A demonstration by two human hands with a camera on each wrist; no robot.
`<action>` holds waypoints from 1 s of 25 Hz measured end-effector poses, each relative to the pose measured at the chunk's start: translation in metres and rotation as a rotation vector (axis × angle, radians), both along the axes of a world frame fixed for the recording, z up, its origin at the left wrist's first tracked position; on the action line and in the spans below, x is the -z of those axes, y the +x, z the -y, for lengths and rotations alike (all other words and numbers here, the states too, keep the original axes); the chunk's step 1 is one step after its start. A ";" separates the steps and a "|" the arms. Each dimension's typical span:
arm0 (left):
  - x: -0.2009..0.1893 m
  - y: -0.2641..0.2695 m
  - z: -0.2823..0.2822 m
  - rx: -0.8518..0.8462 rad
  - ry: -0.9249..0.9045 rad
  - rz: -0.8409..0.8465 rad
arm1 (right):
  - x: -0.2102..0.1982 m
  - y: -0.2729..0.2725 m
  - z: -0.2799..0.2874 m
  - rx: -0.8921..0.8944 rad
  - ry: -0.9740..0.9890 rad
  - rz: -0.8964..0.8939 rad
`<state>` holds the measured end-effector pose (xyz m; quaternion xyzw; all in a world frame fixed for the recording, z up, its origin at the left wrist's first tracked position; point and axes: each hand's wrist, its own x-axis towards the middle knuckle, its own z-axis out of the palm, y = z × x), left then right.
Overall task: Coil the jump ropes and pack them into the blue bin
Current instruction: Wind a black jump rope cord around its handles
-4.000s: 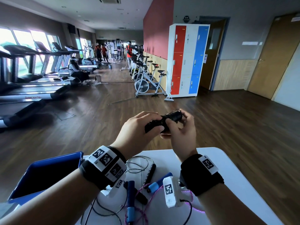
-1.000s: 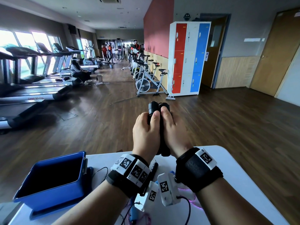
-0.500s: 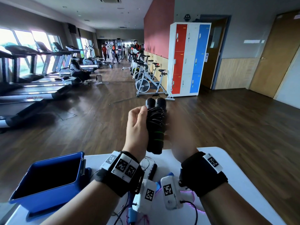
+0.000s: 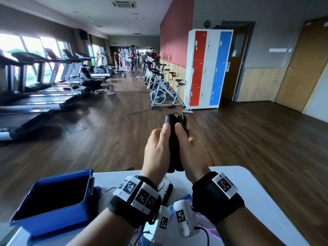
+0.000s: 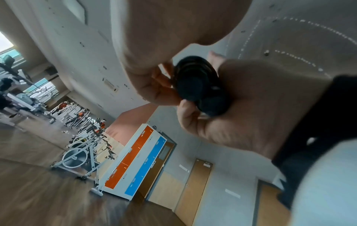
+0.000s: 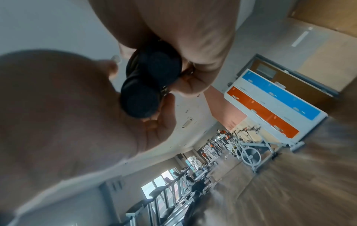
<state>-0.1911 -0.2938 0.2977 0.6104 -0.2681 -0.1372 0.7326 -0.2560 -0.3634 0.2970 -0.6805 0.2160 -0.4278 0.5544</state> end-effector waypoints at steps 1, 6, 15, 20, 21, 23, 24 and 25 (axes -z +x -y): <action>-0.001 -0.001 0.002 -0.016 0.017 -0.002 | -0.002 0.000 -0.002 0.016 -0.007 0.014; -0.006 0.002 0.003 -0.081 0.038 0.051 | -0.006 0.002 -0.006 0.087 -0.302 -0.038; 0.000 0.002 0.004 -0.146 0.046 0.148 | 0.002 0.000 -0.002 0.090 -0.278 -0.015; 0.007 0.007 0.006 -0.119 0.071 0.132 | 0.005 -0.001 0.001 -0.011 -0.176 0.002; 0.008 0.011 0.006 -0.056 0.070 0.067 | 0.004 -0.004 0.004 -0.091 -0.075 0.004; 0.009 0.020 0.004 0.068 0.038 -0.070 | 0.001 -0.012 0.014 -0.267 0.106 -0.014; 0.007 0.021 0.002 0.100 0.014 -0.113 | -0.001 -0.015 0.019 -0.330 0.122 -0.045; 0.008 0.020 0.001 0.111 0.003 -0.134 | -0.001 -0.016 0.024 -0.371 0.095 -0.082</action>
